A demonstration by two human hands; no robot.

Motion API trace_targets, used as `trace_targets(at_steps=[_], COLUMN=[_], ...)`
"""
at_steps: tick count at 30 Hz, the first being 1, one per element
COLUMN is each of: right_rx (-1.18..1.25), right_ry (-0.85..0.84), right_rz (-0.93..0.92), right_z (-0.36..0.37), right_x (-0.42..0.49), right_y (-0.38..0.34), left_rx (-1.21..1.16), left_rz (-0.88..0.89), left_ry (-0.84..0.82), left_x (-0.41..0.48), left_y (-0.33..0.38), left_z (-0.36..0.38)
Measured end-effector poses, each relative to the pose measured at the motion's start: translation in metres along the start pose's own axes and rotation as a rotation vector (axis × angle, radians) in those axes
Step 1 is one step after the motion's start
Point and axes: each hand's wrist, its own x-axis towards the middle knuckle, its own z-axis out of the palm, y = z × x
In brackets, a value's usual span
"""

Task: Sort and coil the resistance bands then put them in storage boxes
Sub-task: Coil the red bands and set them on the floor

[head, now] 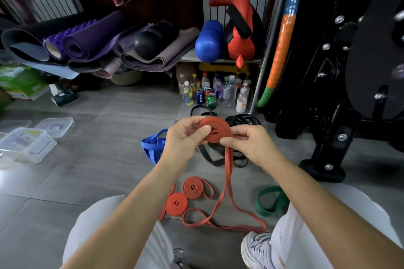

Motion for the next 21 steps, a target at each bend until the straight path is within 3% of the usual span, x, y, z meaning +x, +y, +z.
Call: trace_targets(at_steps=[4, 6, 9, 12, 17, 21], right_rx=[0.059, -0.037, -0.344, -0.533, -0.493, -0.280], right_ry=[0.030, 0.038, 0.033, -0.009, -0.048, -0.045], right_rz=[-0.010, -0.011, -0.007, -0.034, -0.015, -0.006], right_z=[-0.004, -0.005, 0.000, 0.002, 0.002, -0.003], right_x=[0.001, 0.001, -0.001, -0.003, -0.003, -0.001], right_y=[0.000, 0.002, 0.007, 0.008, 0.005, -0.001], left_rx=[-0.146, 0.098, 0.711, 0.926, 0.820, 0.579], left_rz=[-0.180, -0.136, 0.088, 0.209, 0.123, 0.054], left_ry=[-0.051, -0.045, -0.084, -0.171, -0.149, -0.092], left_x=[-0.002, -0.002, -0.003, -0.005, -0.003, -0.002], left_y=[-0.003, -0.005, -0.011, -0.014, -0.014, -0.009], left_z=[0.002, 0.003, 0.002, 0.005, 0.002, 0.001])
